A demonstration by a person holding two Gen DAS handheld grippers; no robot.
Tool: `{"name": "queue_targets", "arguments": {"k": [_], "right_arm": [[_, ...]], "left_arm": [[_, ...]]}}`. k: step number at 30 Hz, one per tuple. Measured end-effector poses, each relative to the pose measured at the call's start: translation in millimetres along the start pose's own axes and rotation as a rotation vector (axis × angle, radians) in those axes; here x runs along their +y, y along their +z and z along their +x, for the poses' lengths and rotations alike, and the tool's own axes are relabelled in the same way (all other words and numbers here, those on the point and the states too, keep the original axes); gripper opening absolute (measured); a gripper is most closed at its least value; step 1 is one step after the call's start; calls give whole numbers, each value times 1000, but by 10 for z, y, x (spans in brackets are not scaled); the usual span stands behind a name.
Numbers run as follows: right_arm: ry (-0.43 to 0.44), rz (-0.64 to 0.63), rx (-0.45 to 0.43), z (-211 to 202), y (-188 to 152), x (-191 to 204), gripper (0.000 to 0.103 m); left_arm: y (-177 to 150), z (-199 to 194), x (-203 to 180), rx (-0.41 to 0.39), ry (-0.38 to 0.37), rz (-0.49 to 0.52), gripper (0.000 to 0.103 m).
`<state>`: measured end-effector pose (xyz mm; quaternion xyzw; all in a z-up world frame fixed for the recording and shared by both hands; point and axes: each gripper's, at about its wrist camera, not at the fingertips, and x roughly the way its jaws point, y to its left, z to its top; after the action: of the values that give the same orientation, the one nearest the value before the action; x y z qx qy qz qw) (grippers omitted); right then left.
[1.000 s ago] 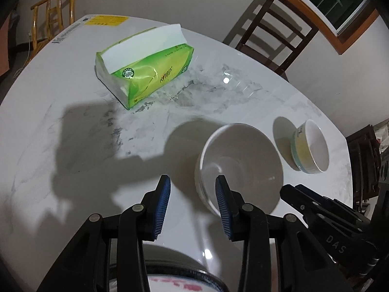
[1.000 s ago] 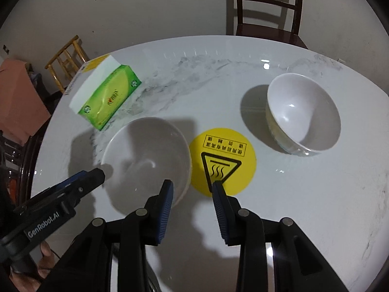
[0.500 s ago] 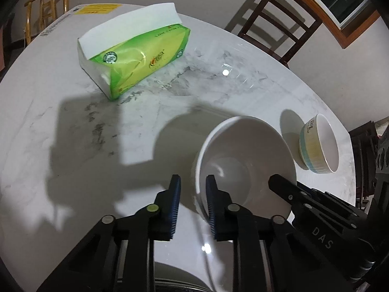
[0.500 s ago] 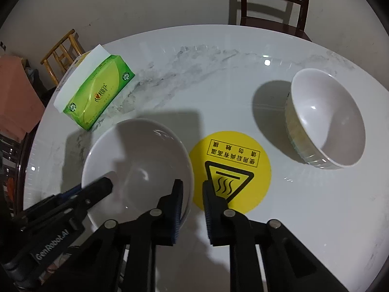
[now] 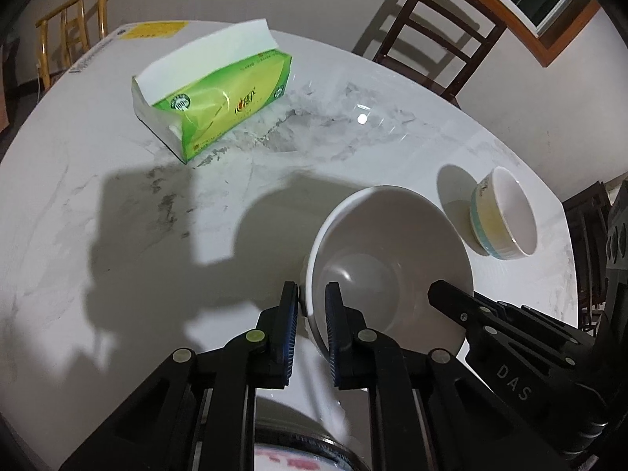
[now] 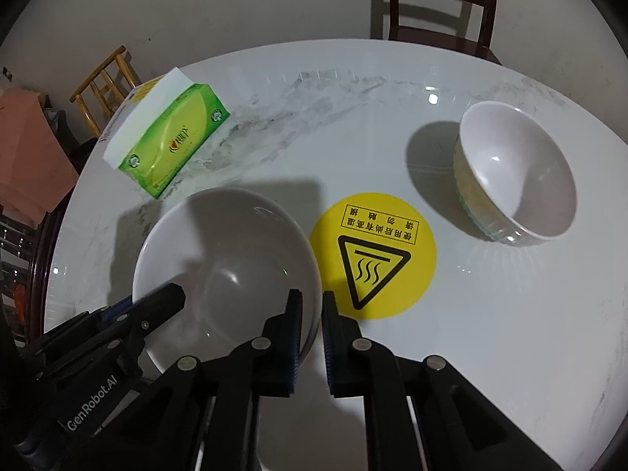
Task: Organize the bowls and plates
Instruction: 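Lift the white bowl and carry it over the pink bowl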
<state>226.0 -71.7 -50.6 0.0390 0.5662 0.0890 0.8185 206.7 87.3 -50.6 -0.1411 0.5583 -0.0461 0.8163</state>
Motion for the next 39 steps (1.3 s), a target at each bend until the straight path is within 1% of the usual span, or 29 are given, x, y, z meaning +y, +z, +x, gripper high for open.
{"name": "queue_targets", "arguments": {"k": [7,15,25,28,33,39], "right_arm": [[1,-16,-30,-310,-130,28,10],[-10,-11,-65,-682,-353,-71,10],[-41,8,-93,-1091,-737,-317,10],[-43,23,-107,-1206,-860,-415,10],[-48,44,-117,-1342,-1056,-557,10],[-68,64,-114,-1441,-1332,-767,11]], "left_arm": [[-107,-280,-122,-27,16,26,11],[-306,-554,-359,-47,22,72,11],[-639,-720,-696,-24,10,115,11],[-736,-783,-818,-30,12,139,11],[-911,-862,-1003,-25,6,172,11],[-1169,-853,-1232,3,-9,214,11]]}}
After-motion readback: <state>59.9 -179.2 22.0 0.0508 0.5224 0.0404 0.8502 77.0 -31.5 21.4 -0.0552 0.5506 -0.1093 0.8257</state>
